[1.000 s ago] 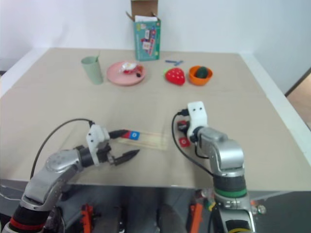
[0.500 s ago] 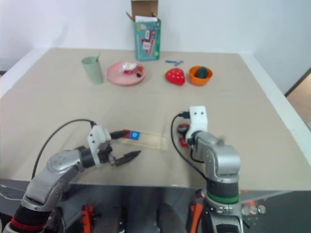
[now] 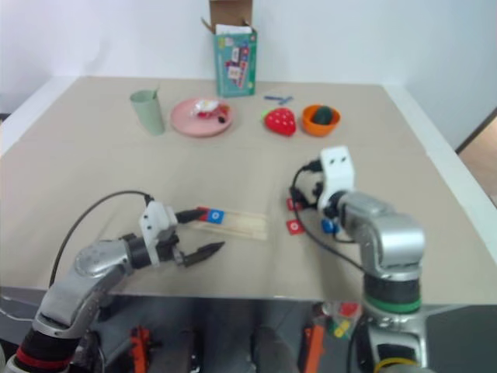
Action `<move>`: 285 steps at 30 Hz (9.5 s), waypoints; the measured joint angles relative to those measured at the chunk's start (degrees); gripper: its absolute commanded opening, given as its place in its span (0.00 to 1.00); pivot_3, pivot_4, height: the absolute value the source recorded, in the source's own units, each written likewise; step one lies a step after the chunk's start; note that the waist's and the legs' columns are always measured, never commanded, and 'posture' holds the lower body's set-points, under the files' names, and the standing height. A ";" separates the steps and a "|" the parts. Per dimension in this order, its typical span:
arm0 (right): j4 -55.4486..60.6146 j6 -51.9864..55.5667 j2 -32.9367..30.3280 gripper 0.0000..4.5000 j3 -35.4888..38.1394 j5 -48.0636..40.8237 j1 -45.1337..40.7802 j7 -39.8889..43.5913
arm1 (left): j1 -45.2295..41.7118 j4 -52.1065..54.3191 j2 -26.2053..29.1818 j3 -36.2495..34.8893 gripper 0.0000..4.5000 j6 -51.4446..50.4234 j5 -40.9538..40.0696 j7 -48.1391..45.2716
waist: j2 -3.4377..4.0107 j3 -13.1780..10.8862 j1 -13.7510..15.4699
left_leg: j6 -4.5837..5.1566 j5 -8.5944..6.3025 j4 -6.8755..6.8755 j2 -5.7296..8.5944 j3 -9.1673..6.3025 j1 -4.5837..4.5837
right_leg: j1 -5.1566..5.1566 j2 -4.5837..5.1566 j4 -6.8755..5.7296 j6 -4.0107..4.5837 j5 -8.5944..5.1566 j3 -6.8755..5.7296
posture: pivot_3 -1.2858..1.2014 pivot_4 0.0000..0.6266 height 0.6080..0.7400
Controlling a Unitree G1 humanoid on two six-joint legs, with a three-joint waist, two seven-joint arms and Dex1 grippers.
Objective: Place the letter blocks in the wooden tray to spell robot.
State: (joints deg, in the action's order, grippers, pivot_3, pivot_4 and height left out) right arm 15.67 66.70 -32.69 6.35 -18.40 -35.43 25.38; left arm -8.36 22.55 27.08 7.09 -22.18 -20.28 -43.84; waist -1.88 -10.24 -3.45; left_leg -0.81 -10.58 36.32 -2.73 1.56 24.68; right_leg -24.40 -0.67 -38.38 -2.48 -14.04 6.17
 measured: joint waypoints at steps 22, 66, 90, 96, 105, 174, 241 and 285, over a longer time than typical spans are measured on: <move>-65.62 -71.24 -4.69 0.99 -18.94 14.22 -16.31 51.70 | 0.22 -1.27 0.16 1.28 1.00 3.67 0.46 0.11 | 0.08 -0.11 -0.74 | 0.06 -0.07 -0.01 0.02 0.02 0.01 | 0.13 0.02 0.23 -0.46 0.32 0.07 | 0.52 0.24 1.00; -40.94 -50.33 -1.68 0.27 -14.97 14.69 -13.88 47.80 | 4.80 0.27 -1.90 -4.81 1.00 2.93 -0.13 7.57 | 0.11 -0.10 -0.75 | -0.12 0.03 0.01 -0.07 -0.05 -0.13 | 0.22 -0.01 0.10 -0.30 0.50 0.02 | 0.52 0.24 1.00; -12.95 -26.89 6.57 0.27 -26.18 13.13 -2.20 30.69 | 7.78 0.26 -1.37 -8.04 1.00 3.20 -2.57 6.95 | 0.10 -0.10 -0.77 | -0.24 0.16 0.13 -0.02 -0.03 -0.05 | 0.03 -0.01 -0.14 -0.24 0.37 -0.03 | 0.52 0.24 1.00; -17.84 -30.64 7.57 0.27 -27.15 13.92 -4.88 30.70 | 8.10 0.64 -1.44 -7.51 1.00 1.89 -3.88 6.85 | 0.10 -0.10 -0.79 | -0.24 0.16 0.12 -0.02 -0.02 -0.05 | 0.03 -0.01 -0.14 -0.22 0.36 -0.03 | 0.52 0.24 1.00; -20.80 -33.38 8.80 0.27 -28.93 14.40 -5.86 31.50 | 8.09 0.95 -1.49 -6.95 1.00 1.88 -3.86 7.03 | 0.10 -0.10 -0.79 | -0.24 0.16 0.12 -0.02 -0.03 -0.04 | 0.02 -0.01 -0.14 -0.22 0.36 -0.03 | 0.52 0.24 1.00; -37.13 -58.40 -7.52 0.74 -17.38 10.95 0.36 48.47 | 6.31 3.13 1.57 -1.35 1.00 0.87 -3.18 1.07 | 0.06 -0.12 -0.99 | -0.21 0.13 0.11 -0.01 0.04 -0.15 | 0.20 -0.04 0.19 -0.14 0.45 0.14 | 0.52 0.24 1.00; -17.90 -36.76 3.72 0.27 -26.99 13.53 -1.75 34.69 | 6.53 1.63 0.93 -2.29 1.00 1.21 -0.73 3.13 | 0.05 -0.11 -0.79 | -0.22 0.13 0.11 -0.02 -0.01 -0.06 | 0.12 -0.01 0.13 -0.16 0.44 0.04 | 0.52 0.24 1.00; -17.07 -32.17 5.21 0.27 -26.60 12.60 -2.30 34.39 | 6.90 1.57 0.79 -0.86 1.00 2.36 0.92 2.11 | 0.04 -0.11 -0.84 | -0.22 0.13 0.11 -0.03 0.00 -0.07 | 0.11 -0.02 0.13 -0.14 0.44 0.04 | 0.52 0.24 1.00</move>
State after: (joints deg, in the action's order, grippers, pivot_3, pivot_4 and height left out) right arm -1.40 34.53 -27.48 -20.25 -5.80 -37.73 59.77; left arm -1.46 24.12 27.87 6.23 -19.82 -19.36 -41.73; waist -1.83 -10.35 -4.28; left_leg -1.03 -10.45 36.44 -2.76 1.56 24.62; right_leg -24.29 -0.69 -38.25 -2.62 -13.60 6.21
